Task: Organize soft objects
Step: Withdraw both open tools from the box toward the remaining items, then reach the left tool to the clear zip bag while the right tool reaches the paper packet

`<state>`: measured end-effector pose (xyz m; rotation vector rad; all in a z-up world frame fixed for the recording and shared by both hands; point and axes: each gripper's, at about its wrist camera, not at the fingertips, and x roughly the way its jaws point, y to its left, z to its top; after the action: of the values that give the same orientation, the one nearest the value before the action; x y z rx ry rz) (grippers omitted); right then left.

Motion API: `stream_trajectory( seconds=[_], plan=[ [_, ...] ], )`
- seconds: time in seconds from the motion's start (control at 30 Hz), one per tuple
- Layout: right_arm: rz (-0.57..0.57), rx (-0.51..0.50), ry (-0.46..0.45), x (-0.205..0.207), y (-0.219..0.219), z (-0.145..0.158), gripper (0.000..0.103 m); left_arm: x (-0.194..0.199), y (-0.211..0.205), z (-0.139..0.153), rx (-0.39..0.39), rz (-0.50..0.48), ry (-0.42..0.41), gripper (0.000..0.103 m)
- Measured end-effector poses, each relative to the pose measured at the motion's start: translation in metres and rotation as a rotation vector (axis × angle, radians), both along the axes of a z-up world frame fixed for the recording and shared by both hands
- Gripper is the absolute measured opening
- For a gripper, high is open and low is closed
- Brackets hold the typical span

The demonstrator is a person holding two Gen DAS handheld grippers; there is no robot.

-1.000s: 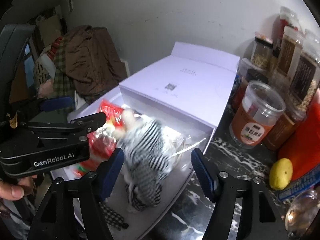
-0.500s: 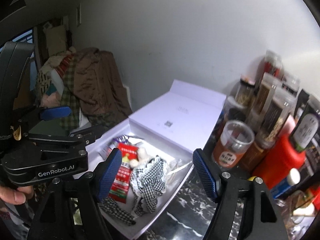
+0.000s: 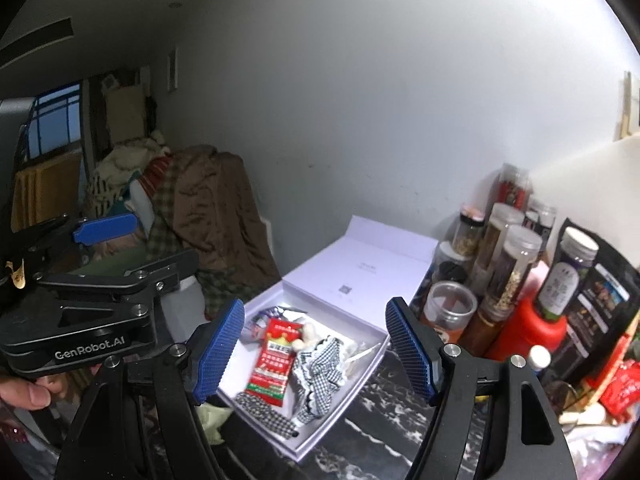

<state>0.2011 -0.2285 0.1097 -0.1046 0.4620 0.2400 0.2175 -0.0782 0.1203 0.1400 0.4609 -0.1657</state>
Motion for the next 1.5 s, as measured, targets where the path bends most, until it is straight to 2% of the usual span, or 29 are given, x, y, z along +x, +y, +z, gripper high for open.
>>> stream_trajectory(
  seconds=[0.27, 0.4, 0.5, 1.03, 1.37, 1.5],
  plan=[
    [0.011, 0.006, -0.055, -0.054, 0.003, 0.016, 0.077, -0.057, 0.009, 0.019, -0.004, -0.029, -0.060, 0.079],
    [0.017, 0.001, -0.061, -0.078, 0.007, 0.016, 0.077, -0.077, 0.014, 0.019, -0.018, -0.064, -0.050, 0.079],
    [0.024, 0.013, -0.058, -0.093, 0.009, 0.013, 0.081, -0.091, 0.019, 0.015, -0.021, -0.077, -0.044, 0.079],
    [0.051, 0.053, 0.080, -0.135, 0.036, -0.046, 0.081, -0.133, 0.057, -0.037, -0.056, -0.051, 0.079, 0.079],
    [0.046, 0.068, 0.191, -0.136, 0.045, -0.094, 0.081, -0.134, 0.070, -0.083, -0.063, -0.055, 0.205, 0.079],
    [0.029, 0.062, 0.224, -0.134, 0.046, -0.113, 0.081, -0.128, 0.081, -0.103, -0.088, -0.055, 0.257, 0.079]
  ],
)
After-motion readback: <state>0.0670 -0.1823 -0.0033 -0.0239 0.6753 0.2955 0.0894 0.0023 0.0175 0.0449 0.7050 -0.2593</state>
